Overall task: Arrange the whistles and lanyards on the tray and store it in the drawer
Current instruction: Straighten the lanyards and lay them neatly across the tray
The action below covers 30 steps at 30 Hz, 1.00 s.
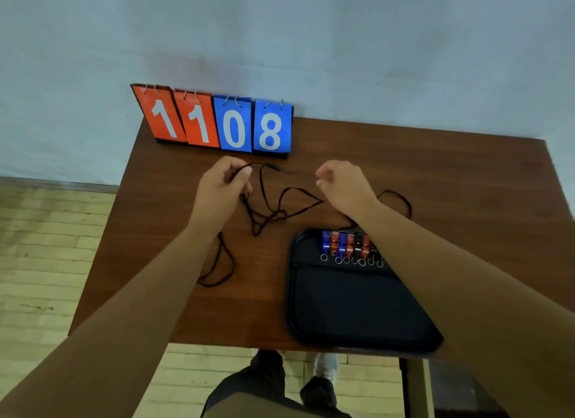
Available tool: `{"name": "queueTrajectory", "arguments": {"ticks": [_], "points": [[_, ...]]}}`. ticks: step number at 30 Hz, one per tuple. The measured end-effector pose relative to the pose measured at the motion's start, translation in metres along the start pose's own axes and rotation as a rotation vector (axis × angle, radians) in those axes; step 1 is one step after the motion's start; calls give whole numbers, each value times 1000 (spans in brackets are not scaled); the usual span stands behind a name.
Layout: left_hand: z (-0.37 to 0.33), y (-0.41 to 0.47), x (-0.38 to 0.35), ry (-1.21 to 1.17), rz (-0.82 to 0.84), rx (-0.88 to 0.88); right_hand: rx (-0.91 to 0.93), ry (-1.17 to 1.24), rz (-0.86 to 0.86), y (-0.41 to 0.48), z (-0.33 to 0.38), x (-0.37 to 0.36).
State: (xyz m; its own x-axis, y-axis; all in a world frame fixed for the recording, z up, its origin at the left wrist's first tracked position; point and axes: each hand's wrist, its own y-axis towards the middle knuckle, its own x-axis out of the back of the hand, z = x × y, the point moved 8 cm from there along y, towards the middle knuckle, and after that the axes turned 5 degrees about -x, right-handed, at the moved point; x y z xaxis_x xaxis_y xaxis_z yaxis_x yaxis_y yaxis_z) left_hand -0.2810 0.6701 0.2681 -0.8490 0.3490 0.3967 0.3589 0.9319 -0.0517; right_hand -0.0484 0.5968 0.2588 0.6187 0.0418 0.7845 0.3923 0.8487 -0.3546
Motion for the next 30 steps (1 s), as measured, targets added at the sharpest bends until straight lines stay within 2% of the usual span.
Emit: {"name": "queueTrajectory", "arguments": {"ticks": [2,7,10,16,22,24,28,30], "points": [[-34,-7,0,-17,29,-95,66,50,34,-14,12,5],[-91,-29,-5,-53,158,-162,166,507,140,-54,51,22],[-113,-42,-4,-46,188,-198,195,535,143,-73,60,36],[-132,-72,-10,-34,186,-191,87,1050,337,-94,57,48],[-141,-95,-24,-5,221,-149,134,869,204,-114,51,65],[-142,-100,-24,-21,196,-139,137,898,165,-119,47,76],[-147,-99,-8,-180,42,-103,176,971,228,-131,47,88],[-155,-99,-8,-288,67,-123,184,943,308,-141,49,91]]}}
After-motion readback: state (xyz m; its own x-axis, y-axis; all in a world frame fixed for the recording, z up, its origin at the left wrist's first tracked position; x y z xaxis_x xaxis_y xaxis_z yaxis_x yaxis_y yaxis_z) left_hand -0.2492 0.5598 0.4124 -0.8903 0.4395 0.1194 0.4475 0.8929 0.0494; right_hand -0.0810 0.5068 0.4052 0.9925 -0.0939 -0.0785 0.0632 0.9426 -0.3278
